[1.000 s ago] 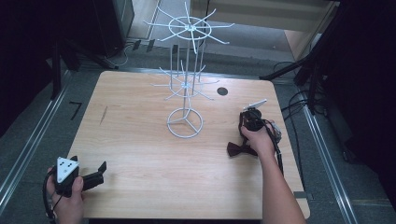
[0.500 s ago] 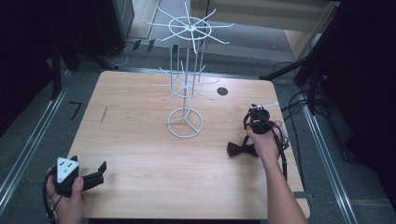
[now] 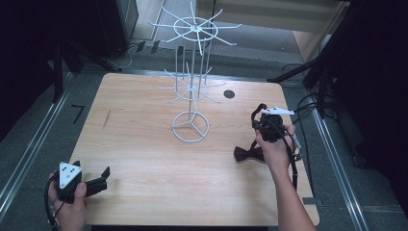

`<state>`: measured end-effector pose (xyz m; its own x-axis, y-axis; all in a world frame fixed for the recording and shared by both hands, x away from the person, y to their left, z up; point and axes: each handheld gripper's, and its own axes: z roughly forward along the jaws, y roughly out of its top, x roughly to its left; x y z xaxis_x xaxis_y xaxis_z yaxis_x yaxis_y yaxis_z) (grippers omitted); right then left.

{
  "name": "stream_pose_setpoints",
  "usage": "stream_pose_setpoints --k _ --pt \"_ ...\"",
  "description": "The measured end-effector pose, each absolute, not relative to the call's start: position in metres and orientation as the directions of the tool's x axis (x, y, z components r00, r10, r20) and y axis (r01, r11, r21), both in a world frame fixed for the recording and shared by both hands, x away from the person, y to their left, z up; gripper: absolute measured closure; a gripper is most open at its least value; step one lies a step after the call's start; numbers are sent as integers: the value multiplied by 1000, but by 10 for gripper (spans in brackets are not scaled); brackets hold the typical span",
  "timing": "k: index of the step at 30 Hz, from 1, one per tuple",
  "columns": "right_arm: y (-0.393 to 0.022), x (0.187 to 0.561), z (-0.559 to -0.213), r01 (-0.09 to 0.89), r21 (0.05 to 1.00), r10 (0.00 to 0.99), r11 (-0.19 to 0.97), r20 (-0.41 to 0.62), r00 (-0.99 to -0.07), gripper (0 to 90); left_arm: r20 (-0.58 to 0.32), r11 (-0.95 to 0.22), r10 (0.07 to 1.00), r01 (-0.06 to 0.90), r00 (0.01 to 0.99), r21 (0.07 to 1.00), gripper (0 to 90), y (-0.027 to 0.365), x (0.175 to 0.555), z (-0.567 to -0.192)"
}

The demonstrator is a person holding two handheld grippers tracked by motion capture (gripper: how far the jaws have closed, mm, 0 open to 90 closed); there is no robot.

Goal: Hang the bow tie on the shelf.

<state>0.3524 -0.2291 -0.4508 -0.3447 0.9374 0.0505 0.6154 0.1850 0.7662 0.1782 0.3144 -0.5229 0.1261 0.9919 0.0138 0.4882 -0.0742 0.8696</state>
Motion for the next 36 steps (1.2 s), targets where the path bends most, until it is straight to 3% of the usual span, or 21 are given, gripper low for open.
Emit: stream_pose_setpoints --k 36 --pt "-157 330 -411 420 879 888 226 -9 -460 900 12 -73 992 490 126 869 1 314 178 -523"
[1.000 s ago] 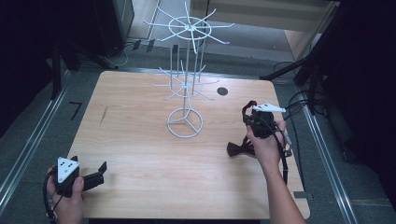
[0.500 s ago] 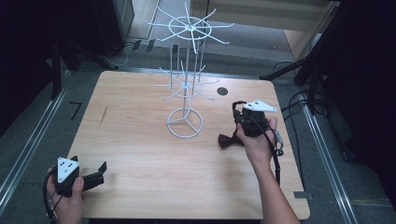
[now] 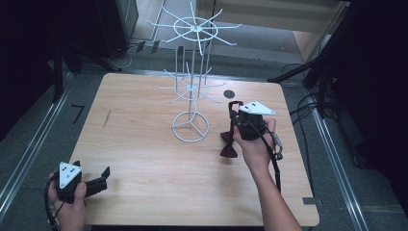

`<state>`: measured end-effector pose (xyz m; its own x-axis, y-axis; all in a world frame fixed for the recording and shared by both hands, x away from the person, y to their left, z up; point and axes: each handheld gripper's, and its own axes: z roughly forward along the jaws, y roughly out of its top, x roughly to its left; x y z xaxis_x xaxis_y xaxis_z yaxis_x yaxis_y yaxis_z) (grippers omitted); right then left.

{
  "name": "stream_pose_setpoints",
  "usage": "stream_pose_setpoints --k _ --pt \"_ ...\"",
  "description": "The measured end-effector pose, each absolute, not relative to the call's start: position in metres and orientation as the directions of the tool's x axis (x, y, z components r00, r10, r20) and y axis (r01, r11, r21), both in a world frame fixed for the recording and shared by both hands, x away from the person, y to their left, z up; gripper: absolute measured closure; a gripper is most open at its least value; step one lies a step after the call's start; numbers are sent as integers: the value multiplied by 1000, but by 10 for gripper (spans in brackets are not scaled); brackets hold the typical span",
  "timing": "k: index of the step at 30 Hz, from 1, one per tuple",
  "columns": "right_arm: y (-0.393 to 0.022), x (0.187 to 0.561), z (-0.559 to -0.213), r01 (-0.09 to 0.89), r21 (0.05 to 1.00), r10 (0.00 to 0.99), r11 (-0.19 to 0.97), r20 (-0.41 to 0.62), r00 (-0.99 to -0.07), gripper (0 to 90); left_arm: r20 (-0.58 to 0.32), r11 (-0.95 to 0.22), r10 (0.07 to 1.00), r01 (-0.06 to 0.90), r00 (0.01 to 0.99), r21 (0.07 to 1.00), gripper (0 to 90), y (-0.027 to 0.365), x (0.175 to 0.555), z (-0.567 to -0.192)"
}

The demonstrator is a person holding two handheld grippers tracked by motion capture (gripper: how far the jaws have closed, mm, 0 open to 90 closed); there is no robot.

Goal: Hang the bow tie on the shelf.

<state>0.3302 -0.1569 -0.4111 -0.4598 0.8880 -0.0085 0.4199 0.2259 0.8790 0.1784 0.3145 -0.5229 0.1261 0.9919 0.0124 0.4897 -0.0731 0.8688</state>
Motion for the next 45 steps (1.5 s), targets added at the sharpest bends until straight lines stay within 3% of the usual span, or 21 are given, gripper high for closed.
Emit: stream_pose_setpoints --k 26,45 --pt "-107 331 -400 390 880 886 270 -68 -459 900 9 -69 992 493 125 867 2 315 179 -523" --pt "-82 345 -422 428 866 868 259 -15 -496 900 6 -67 992 494 125 867 2 315 179 -523"
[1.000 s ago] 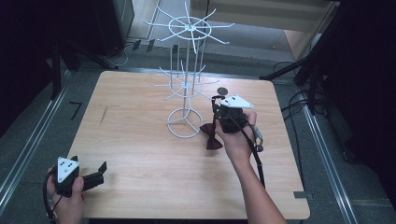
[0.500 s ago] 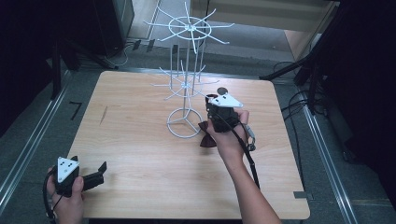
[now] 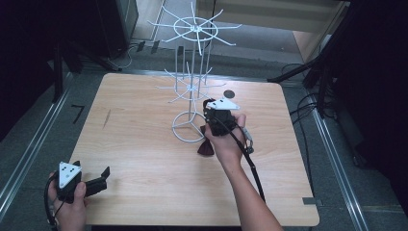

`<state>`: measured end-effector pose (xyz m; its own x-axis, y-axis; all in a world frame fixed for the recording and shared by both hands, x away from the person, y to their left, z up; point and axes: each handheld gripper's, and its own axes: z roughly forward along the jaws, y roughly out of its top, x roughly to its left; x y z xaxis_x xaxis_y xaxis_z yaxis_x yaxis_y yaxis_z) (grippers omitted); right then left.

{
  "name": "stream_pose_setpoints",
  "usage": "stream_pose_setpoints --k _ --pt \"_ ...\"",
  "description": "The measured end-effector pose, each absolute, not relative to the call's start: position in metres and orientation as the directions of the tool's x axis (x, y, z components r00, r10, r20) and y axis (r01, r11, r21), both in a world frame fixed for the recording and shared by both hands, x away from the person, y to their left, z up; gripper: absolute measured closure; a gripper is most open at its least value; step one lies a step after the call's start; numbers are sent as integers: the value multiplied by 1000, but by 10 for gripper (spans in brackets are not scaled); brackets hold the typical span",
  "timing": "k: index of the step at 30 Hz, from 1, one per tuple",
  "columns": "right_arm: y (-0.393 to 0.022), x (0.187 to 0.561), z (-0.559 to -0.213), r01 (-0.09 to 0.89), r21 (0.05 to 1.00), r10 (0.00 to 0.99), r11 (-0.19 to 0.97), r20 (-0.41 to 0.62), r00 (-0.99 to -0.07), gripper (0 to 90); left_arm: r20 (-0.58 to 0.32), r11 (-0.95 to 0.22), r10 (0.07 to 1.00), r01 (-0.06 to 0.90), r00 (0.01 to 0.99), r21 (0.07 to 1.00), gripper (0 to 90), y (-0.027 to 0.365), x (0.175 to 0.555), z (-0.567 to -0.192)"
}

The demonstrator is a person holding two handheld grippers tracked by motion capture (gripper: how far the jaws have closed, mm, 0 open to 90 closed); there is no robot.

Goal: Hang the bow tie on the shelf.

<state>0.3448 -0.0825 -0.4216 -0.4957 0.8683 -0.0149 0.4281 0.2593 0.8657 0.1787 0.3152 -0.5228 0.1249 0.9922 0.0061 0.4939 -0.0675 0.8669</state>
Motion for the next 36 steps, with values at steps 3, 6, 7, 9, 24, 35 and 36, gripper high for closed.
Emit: stream_pose_setpoints --k 3,6,7,9,24,35,36 --pt "-81 346 -425 415 876 859 247 0 -513 740 4 -67 992 494 127 867 1 315 179 -523" --pt "-81 347 -428 414 880 858 234 14 -514 537 4 -67 992 494 127 867 1 315 179 -523" --pt "-81 346 -428 416 879 859 233 15 -512 491 4 -67 992 495 128 866 1 315 179 -523" --pt "-83 346 -429 420 877 853 232 24 -521 398 4 -68 992 495 128 866 1 315 179 -523" --pt "-118 331 -434 430 878 836 208 69 -544 135 9 -71 992 498 126 864 2 315 179 -523" --pt "-148 319 -441 437 878 852 195 69 -519 121 9 -71 992 496 126 865 2 315 179 -523" --pt "-156 317 -442 441 878 857 188 73 -511 121 8 -71 992 496 127 865 1 315 179 -523"
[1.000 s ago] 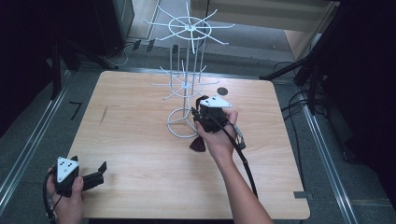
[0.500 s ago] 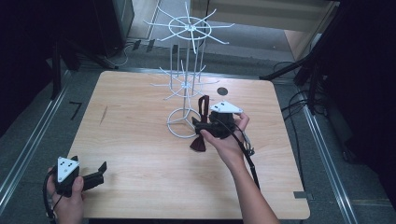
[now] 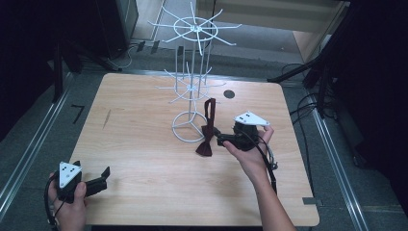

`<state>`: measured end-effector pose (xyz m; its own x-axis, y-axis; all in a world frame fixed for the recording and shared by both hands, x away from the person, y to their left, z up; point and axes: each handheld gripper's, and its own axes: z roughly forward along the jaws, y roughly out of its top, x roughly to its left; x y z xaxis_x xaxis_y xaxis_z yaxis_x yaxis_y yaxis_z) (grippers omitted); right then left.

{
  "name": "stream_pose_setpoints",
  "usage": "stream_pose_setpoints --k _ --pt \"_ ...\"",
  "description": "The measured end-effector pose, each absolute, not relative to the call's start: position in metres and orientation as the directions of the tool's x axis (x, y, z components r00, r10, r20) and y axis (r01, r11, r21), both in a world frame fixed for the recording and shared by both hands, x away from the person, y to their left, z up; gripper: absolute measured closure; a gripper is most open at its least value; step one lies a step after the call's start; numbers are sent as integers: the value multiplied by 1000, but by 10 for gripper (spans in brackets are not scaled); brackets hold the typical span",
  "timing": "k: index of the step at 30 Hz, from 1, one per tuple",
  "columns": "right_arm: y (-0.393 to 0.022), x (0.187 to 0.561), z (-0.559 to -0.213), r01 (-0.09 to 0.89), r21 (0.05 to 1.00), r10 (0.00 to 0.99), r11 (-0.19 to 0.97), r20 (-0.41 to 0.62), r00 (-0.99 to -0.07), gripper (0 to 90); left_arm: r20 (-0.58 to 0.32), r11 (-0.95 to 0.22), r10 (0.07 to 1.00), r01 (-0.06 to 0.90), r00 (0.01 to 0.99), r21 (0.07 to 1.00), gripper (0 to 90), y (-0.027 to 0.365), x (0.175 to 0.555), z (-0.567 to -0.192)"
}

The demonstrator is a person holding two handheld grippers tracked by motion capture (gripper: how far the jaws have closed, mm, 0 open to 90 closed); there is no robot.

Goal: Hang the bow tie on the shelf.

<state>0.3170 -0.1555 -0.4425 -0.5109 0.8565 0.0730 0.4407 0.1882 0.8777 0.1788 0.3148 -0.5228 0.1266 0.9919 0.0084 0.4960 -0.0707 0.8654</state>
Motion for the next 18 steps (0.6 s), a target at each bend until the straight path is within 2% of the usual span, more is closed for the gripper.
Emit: stream_pose_setpoints --k 18 --pt "-210 298 -462 470 873 898 129 98 -428 118 12 -73 992 494 125 867 2 314 179 -523"
